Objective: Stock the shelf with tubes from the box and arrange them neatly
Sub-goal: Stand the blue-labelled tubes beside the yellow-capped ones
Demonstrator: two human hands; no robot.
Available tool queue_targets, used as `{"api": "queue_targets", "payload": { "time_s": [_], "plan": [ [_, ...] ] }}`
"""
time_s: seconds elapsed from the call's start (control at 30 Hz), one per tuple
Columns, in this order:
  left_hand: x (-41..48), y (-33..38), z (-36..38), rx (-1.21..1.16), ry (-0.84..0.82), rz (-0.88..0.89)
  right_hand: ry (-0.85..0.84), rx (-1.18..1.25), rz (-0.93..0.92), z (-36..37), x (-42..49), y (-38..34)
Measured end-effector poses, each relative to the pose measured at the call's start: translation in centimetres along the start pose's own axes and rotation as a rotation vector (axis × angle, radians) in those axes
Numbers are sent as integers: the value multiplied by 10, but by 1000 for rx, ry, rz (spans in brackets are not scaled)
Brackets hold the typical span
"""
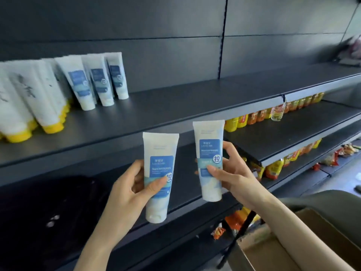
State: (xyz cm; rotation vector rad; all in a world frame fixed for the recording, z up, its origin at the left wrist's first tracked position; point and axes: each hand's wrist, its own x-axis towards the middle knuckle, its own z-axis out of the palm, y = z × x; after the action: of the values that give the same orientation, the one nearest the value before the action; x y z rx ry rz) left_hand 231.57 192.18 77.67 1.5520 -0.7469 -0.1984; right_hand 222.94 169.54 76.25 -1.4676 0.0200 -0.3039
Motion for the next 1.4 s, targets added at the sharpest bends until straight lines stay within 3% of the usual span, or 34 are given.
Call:
{"api": "queue_targets", "payload": {
  "time_s": [0.5, 0.9, 1.4],
  "plan": [
    [30, 65, -63, 9, 421, 191, -257, -11, -251, 29, 96, -50],
    [55, 68, -67, 115, 716, 225, -306, 138, -241, 45, 240, -71],
    [52, 67, -125, 201, 770, 191, 74, -256, -169, 128, 376, -23]
  ]
}}
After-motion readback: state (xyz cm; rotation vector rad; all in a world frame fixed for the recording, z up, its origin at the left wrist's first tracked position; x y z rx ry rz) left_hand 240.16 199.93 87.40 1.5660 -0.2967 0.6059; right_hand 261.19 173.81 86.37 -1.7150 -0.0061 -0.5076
